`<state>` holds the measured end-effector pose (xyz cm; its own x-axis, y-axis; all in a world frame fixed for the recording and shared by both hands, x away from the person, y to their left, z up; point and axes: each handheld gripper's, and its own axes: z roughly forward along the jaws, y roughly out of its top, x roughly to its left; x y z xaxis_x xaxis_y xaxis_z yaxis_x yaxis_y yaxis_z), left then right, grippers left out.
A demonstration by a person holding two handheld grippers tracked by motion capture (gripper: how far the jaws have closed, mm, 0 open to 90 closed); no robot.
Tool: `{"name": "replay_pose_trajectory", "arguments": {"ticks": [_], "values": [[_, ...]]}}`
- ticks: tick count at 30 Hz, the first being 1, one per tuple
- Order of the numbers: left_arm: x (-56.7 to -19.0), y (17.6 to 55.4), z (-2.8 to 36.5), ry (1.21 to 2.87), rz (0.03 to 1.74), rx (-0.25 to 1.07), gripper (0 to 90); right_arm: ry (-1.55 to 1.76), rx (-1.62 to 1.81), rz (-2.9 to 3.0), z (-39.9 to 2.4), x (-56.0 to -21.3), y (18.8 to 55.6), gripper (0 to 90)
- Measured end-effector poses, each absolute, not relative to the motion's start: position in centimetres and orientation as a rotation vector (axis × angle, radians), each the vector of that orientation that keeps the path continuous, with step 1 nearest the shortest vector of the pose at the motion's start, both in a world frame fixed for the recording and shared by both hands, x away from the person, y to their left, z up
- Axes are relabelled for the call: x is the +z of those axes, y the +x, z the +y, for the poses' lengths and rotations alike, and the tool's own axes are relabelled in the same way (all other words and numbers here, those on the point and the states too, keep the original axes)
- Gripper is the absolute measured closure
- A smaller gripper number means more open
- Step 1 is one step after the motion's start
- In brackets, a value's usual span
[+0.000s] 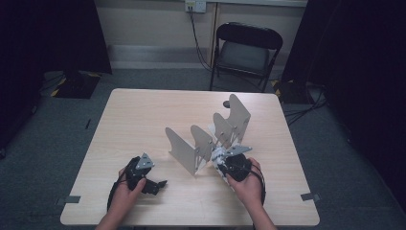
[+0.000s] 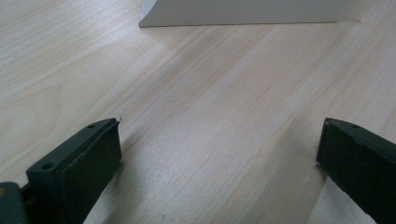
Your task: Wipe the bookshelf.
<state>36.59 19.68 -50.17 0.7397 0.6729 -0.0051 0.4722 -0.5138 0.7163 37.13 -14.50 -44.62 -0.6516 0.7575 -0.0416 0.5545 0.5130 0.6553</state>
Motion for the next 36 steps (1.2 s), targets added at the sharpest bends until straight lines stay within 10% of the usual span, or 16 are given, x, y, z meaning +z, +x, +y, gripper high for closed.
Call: {"name": "replay_pose_trajectory", "arguments": {"ticks": [13,36], "values": [[-50.2,36.6,19.7,2.211,0.858,0.355,0.0,1.120,0.882,2.486,-15.1,-47.1,36.0,77.4],[-50.2,36.6,19.7,2.210,0.858,0.355,0.0,0.989,1.022,2.368,-14.1,-39.9,35.4,77.3]]}}
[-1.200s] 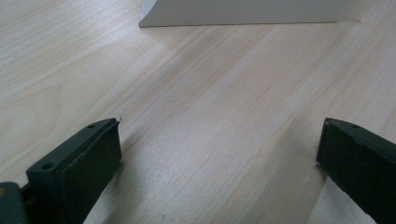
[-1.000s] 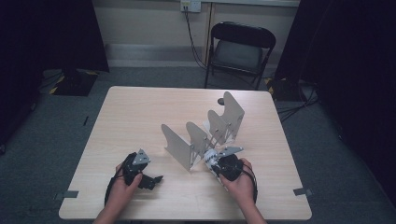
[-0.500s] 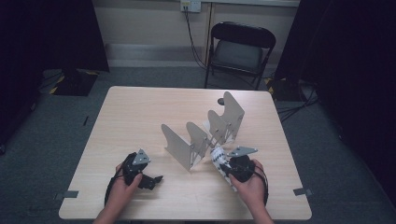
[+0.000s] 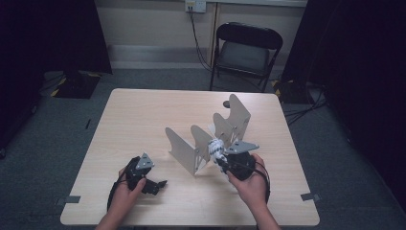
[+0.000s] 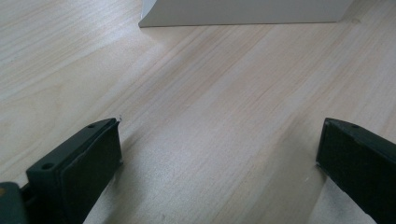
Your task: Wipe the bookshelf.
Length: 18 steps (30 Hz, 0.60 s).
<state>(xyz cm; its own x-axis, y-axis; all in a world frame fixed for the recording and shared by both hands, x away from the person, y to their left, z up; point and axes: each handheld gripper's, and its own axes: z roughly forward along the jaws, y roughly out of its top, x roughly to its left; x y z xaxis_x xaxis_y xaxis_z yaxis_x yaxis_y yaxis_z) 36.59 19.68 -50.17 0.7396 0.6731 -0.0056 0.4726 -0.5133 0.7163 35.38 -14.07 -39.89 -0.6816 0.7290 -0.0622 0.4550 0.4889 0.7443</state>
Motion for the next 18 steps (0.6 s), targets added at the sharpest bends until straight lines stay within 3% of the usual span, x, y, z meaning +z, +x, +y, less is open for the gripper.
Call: {"name": "replay_pose_trajectory", "arguments": {"ticks": [18], "values": [[-50.2,36.6,19.7,2.210,0.858,0.355,0.0,1.029,0.948,2.495,-13.0,-46.0,35.2,77.3]]}}
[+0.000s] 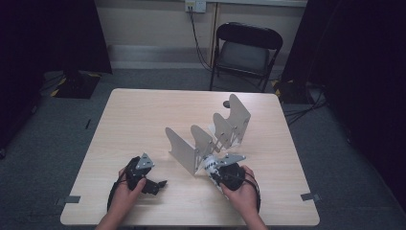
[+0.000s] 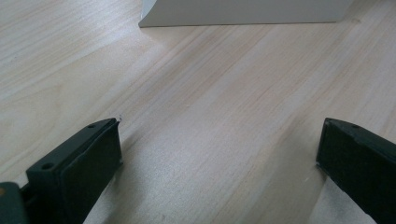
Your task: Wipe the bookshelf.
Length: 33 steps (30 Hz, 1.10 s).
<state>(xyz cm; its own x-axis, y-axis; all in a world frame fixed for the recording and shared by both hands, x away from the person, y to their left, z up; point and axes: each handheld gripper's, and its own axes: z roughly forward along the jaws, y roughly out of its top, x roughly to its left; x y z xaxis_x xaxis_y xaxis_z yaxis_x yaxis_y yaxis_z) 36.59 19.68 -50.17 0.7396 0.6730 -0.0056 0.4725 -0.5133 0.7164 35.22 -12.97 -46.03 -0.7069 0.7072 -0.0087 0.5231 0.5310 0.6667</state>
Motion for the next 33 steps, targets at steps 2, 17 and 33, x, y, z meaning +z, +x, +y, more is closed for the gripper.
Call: {"name": "replay_pose_trajectory", "arguments": {"ticks": [2,17,33], "values": [[-50.2,36.6,19.7,2.210,0.858,0.355,0.0,1.033,0.931,2.507,-12.9,-46.7,35.2,77.2],[-50.2,36.6,19.7,2.210,0.858,0.355,0.0,1.052,0.914,2.458,-15.2,-44.6,34.8,77.2],[-50.2,36.6,19.7,2.210,0.858,0.355,0.0,0.912,0.976,2.374,-13.0,-37.2,35.8,77.2]]}}
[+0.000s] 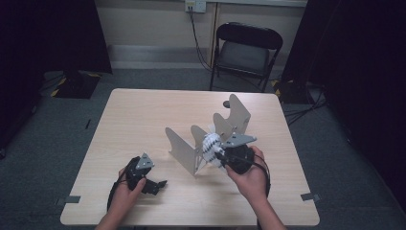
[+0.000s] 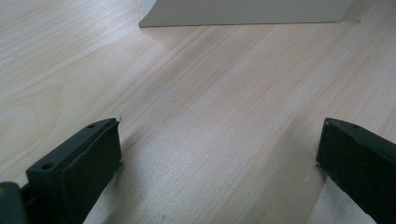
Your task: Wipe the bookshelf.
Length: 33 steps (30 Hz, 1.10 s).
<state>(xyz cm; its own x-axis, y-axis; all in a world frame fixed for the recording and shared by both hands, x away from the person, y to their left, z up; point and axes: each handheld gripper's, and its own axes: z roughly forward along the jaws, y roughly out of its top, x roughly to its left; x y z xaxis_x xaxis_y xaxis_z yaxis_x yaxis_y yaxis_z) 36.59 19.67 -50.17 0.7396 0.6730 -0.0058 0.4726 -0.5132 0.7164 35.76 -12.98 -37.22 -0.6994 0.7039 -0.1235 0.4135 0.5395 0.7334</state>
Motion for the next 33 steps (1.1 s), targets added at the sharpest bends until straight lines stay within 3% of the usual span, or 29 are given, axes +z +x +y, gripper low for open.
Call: {"name": "replay_pose_trajectory", "arguments": {"ticks": [9,33], "values": [[-50.2,36.6,19.7,2.210,0.858,0.355,0.0,0.927,1.028,2.382,-12.5,-39.6,35.7,77.1],[-50.2,36.6,19.7,2.210,0.858,0.355,0.0,0.905,1.033,2.341,-14.2,-37.0,34.7,77.2]]}}
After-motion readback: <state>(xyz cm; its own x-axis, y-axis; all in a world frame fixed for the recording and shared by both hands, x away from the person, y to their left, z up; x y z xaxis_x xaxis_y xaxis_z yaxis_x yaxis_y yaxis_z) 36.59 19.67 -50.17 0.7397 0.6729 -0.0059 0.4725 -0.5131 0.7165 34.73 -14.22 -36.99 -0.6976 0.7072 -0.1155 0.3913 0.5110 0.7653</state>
